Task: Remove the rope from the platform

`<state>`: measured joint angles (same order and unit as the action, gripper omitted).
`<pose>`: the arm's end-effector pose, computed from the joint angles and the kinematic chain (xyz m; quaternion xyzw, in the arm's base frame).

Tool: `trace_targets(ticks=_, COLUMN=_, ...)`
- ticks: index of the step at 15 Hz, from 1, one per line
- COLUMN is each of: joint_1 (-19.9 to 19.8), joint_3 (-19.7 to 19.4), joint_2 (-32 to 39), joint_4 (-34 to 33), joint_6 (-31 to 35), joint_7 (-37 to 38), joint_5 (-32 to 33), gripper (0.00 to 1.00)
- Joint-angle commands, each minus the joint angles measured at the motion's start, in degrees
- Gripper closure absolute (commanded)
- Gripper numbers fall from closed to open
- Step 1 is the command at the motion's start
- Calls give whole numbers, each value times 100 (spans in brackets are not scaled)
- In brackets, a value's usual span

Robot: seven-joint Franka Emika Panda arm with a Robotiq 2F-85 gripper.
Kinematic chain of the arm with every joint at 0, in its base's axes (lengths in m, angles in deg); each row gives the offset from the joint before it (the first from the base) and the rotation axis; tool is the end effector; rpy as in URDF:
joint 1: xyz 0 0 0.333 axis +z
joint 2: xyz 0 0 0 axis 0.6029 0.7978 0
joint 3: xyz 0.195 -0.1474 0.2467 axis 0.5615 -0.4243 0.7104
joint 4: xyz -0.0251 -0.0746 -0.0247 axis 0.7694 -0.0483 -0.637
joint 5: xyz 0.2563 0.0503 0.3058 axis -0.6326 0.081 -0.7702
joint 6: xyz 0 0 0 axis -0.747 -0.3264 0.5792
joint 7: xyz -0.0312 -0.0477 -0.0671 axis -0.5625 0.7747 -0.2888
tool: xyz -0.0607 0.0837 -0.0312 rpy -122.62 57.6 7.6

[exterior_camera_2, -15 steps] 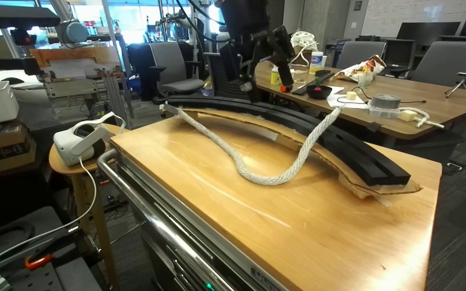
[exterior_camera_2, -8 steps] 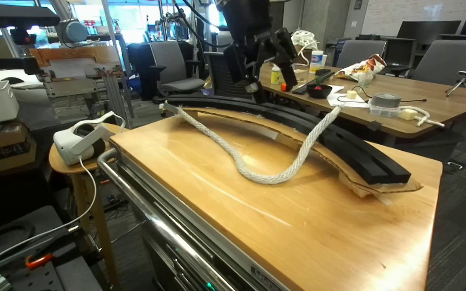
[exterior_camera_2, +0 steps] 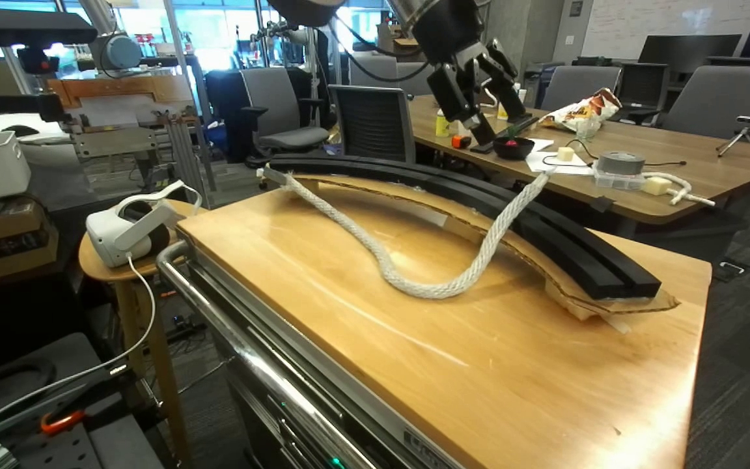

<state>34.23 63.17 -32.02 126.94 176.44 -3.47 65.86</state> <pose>0.6426 -0.0738 0.4464 0.6745 0.6638 -0.1438 0.2892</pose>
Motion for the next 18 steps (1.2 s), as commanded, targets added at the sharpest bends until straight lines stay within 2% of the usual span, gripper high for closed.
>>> trace_targets(ticks=1, joint_1=-9, joint_3=-44, joint_2=857, joint_4=-1088, joint_6=-738, joint_7=-182, joint_5=-184, gripper=0)
trace_targets(ticks=2, joint_1=-25, joint_3=-22, joint_2=480, joint_4=-496, joint_6=-287, joint_7=13, joint_5=-35, gripper=0)
trace_targets(ticks=6, joint_1=-39, joint_3=-25, joint_2=836, joint_4=-873, joint_6=-570, joint_7=2, joint_5=-59, gripper=0)
trace_targets(ticks=8, joint_1=-70, joint_3=-12, joint_2=913, joint_4=-963, joint_6=-623, joint_7=-421, joint_5=-21, gripper=0)
trace_targets(ticks=13, joint_1=12, joint_3=-130, joint_2=1481, joint_4=-1483, joint_6=-1163, joint_7=-239, joint_5=164, gripper=0)
trace_targets(ticks=14, joint_1=12, joint_3=-129, joint_2=1546, joint_4=-1543, joint_6=-1202, joint_7=-237, joint_5=160, gripper=24)
trace_targets(ticks=15, joint_1=12, joint_3=-131, joint_2=1595, joint_4=-1591, joint_6=-1226, joint_7=-259, joint_5=175, gripper=26)
trace_targets(ticks=18, joint_1=-9, joint_3=-125, joint_2=1704, joint_4=-1708, joint_6=-1297, joint_7=-286, joint_5=142, gripper=49)
